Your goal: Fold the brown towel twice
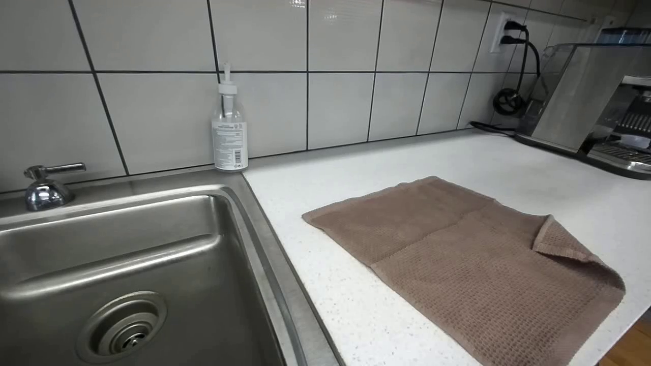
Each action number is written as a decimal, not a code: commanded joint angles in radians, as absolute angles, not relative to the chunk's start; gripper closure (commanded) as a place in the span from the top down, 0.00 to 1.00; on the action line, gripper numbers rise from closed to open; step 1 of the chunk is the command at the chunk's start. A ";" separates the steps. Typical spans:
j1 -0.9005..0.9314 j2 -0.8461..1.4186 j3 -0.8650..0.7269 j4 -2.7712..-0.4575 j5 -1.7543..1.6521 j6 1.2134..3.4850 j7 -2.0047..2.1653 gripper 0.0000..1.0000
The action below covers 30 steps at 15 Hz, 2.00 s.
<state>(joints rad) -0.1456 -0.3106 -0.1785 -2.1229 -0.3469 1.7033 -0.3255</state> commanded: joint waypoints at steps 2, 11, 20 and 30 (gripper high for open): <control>-0.116 -0.332 -0.165 -2.184 -0.348 1.764 -0.317 1.00; -0.045 -0.371 -0.121 -2.332 -0.354 1.900 -0.366 1.00; 0.003 -0.410 -0.104 -2.525 -0.358 2.075 -0.427 1.00; 0.052 -0.339 -0.047 -2.620 -0.370 2.239 -0.438 1.00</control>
<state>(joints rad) 0.0478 -0.3545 -0.0732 -2.6114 -0.3499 2.2001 -0.4273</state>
